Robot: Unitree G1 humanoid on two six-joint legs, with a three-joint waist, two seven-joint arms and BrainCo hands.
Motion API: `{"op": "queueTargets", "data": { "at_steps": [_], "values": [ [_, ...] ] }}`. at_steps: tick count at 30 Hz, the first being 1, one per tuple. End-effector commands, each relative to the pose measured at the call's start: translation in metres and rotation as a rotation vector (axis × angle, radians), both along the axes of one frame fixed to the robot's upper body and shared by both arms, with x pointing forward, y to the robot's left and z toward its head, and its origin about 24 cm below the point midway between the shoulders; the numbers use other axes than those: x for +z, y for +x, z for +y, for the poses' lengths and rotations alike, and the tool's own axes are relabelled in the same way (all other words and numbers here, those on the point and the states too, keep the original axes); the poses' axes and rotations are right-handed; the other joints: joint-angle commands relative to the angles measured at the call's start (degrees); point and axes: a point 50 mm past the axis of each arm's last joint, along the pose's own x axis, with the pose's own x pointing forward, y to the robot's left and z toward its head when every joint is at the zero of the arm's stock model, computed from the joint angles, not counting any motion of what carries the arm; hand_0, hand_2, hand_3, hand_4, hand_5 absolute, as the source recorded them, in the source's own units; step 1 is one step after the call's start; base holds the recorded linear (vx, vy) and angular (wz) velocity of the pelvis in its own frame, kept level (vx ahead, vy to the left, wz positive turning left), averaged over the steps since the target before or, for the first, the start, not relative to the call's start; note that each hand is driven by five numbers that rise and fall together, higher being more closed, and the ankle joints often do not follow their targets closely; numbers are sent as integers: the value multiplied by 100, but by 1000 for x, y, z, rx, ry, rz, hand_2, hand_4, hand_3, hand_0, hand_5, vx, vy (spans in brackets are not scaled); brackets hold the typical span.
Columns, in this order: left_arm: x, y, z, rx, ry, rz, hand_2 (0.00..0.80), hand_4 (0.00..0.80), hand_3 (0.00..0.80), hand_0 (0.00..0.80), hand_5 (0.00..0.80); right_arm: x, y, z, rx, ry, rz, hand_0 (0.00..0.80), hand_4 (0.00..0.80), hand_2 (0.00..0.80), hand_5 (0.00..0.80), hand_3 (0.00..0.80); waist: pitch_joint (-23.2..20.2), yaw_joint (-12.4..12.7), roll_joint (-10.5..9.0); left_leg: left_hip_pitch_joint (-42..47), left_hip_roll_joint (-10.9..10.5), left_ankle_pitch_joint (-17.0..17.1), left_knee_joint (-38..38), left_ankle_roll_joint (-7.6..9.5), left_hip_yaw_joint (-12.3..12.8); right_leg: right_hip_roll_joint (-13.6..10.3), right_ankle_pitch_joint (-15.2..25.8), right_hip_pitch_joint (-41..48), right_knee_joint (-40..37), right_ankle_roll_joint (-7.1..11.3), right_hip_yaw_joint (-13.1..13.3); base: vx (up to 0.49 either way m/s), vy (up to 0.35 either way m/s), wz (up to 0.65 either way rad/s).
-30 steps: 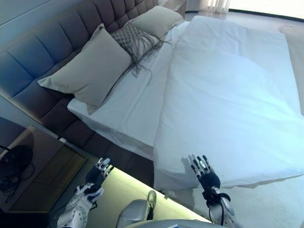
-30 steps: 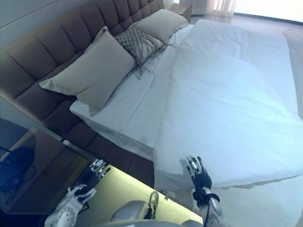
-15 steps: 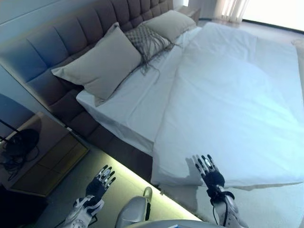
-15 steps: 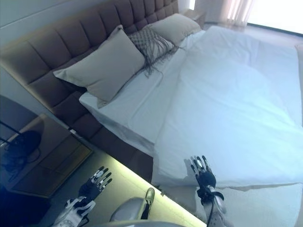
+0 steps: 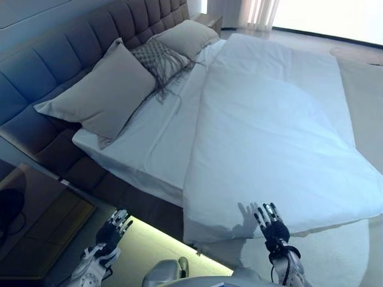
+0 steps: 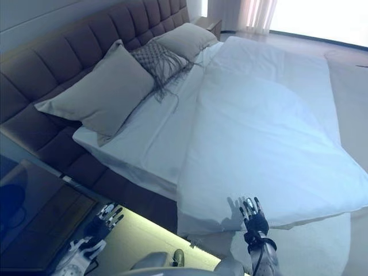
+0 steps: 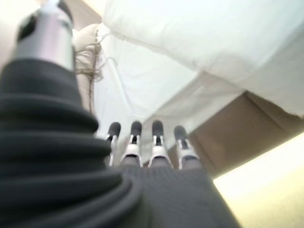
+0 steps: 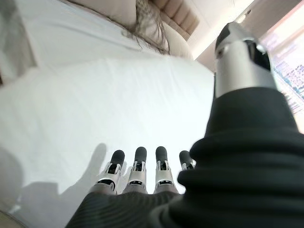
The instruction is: Make the bed neatly
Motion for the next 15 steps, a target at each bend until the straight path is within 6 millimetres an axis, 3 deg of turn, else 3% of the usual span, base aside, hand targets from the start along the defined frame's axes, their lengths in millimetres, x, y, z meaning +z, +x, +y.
{"op": "queueTargets", "data": {
  "at_steps": [1,3,5,9,12,15],
  "values": [
    [22,23,5,-12,35,-123,0,0,0,0,0,17,14,-16,-45,-36,-78,0,0,0,0,0,67,0,21,394,992,390,-351,-505,-400,36,618,-451,185,14,-40,-12,-129,13],
    [19,19,4,10,10,-120,0,0,0,0,0,19,17,-19,-41,-46,-86,0,0,0,0,0,94,-71,47,412,1106,398,-71,-568,-406,104,544,-487,196,-60,-38,19,-60,14],
    [15,11,3,26,1,-107,0,0,0,0,0,21,19,-21,-27,-67,-77,0,0,0,0,0,154,-41,133,244,1192,811,217,-677,-590,234,494,-401,117,-131,31,50,64,3],
    [11,29,-19,15,-59,-152,0,0,0,0,0,37,43,-30,-81,-136,-160,0,0,0,0,0,371,95,433,-123,1360,1288,-762,-824,-882,75,356,-590,226,-63,-92,-147,302,-32],
    [11,42,-28,-30,-47,-158,0,0,0,0,0,40,51,-37,-197,-90,-184,0,0,0,0,0,419,39,372,-225,1112,803,-563,-768,-804,-385,403,-765,462,94,62,-21,240,-17],
    [13,39,-27,-43,-36,-137,0,0,0,0,0,32,43,-37,-223,-65,-135,0,0,0,0,0,392,51,275,-213,839,489,-253,-687,-814,-743,693,-748,424,203,232,147,123,9]
  ]
}}
